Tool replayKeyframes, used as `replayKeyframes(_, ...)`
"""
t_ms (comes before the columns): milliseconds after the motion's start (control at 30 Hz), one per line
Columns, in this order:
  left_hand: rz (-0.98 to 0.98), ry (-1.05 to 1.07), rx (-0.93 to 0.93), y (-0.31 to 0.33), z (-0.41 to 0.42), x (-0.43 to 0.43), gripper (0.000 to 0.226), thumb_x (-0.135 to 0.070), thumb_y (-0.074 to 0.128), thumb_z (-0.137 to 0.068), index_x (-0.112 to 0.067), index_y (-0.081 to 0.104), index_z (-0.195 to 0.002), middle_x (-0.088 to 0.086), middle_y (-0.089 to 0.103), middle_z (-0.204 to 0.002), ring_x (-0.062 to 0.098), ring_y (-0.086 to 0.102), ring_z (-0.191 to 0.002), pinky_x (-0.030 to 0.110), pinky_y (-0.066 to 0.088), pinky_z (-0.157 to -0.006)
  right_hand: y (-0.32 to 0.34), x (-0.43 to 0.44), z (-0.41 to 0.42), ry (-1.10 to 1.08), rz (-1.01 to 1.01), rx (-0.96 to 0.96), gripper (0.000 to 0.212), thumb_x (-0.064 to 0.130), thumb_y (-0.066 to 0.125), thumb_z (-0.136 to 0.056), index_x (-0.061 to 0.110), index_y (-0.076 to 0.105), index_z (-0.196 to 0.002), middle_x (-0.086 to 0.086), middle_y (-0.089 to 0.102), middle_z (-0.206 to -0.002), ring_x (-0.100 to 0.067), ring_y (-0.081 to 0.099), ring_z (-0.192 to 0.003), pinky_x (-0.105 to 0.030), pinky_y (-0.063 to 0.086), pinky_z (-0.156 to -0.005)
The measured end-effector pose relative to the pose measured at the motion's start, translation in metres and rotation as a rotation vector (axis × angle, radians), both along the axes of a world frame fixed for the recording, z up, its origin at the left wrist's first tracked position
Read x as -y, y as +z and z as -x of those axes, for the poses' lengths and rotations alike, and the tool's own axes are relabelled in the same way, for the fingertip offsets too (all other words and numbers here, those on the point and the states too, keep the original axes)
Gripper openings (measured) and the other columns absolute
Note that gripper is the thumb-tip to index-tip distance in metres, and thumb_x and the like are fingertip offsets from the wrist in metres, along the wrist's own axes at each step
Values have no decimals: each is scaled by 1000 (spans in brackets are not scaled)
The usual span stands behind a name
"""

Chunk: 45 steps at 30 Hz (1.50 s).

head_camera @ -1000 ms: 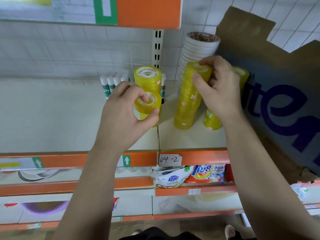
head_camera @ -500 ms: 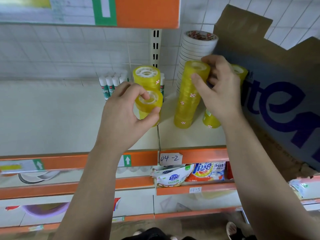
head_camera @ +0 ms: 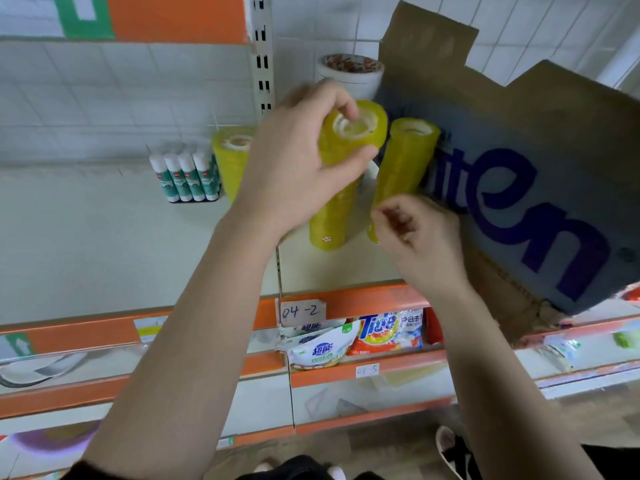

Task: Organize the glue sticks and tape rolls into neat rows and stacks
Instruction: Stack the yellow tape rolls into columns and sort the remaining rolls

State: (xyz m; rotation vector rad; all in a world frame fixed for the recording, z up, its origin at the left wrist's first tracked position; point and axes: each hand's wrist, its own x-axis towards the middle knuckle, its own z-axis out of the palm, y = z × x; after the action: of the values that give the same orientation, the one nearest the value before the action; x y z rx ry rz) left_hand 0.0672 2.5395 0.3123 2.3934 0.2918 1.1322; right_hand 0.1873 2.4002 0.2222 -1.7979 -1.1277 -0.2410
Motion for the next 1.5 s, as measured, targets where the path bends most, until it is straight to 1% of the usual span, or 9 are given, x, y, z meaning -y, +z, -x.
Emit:
replayKeyframes(167, -126, -24, -209, 24, -47, 1, 28, -44, 67, -86, -22, 55, -97, -7, 61, -111, 14, 57, -104, 26, 37, -73, -22, 3, -6, 17, 109, -60, 10, 24, 63, -86, 16, 68, -87, 4, 68, -77, -12, 63, -70, -37, 53, -65)
replayKeyframes(300, -135, -53, -232, 32, -78, 1, 27, -46, 67, -87, -22, 58, -97, -6, 60, -106, 12, 56, -97, 16, 37, -66, -32, 1, -11, 41, 132, -106, 14, 28, 61, -86, 16, 68, -87, 4, 68, -76, -12, 64, -71, -37, 54, -66)
replayKeyframes(400, -168, -49, -263, 30, -95, 1, 26, -45, 65, -89, -22, 61, -101, -10, 51, -102, 8, 49, -91, 9, 27, -62, -38, -2, -12, 42, 122, -113, 13, 27, 61, -85, 16, 68, -86, 3, 68, -75, -13, 64, -70, -38, 54, -67)
replayKeyframes(500, -212, -64, -333, 27, -108, -1, 28, -43, 63, -92, -20, 63, -107, -5, 54, -106, 12, 50, -94, 17, 33, -63, -44, -4, -13, 49, 132, -120, 14, 27, 61, -85, 16, 69, -86, 2, 68, -75, -13, 65, -70, -38, 54, -67)
replayKeyframes(633, -253, -57, -425, 26, -113, -4, 36, -45, 59, -93, -18, 64, -117, 3, 58, -117, 13, 47, -95, 27, 35, -75, -50, -6, -14, 61, 145, -128, 13, 27, 60, -85, 17, 68, -85, 2, 68, -74, -14, 65, -69, -39, 54, -67)
replayKeyframes(833, -237, -84, -444, 27, -111, -3, 43, -48, 68, -86, -20, 64, -118, -3, 51, -107, 12, 45, -93, 19, 29, -64, -53, -6, -13, 57, 121, -134, 5, 22, 62, -85, 21, 66, -82, 5, 66, -71, -12, 62, -66, -37, 53, -66)
replayKeyframes(967, -247, -67, -421, 25, -111, -1, 39, -45, 68, -86, -19, 66, -115, 2, 60, -117, 13, 48, -93, 23, 36, -71, -53, -6, -14, 62, 129, -124, 6, 23, 62, -85, 22, 66, -83, 5, 67, -72, -11, 63, -68, -37, 53, -66)
replayKeyframes(1167, -245, -71, -459, 29, -108, -2, 46, -47, 70, -84, -19, 64, -118, -1, 53, -111, 13, 45, -95, 26, 35, -74, -54, -7, -14, 58, 127, -111, 9, 25, 60, -86, 19, 66, -83, 4, 66, -71, -12, 62, -67, -37, 53, -65)
replayKeyframes(1500, -267, -82, -482, 30, -106, -3, 46, -43, 71, -84, -18, 63, -121, 4, 54, -119, 18, 47, -100, 29, 35, -75, -53, -6, -14, 50, 136, -104, 5, 22, 62, -87, 21, 67, -84, 5, 67, -73, -10, 63, -68, -35, 53, -65)
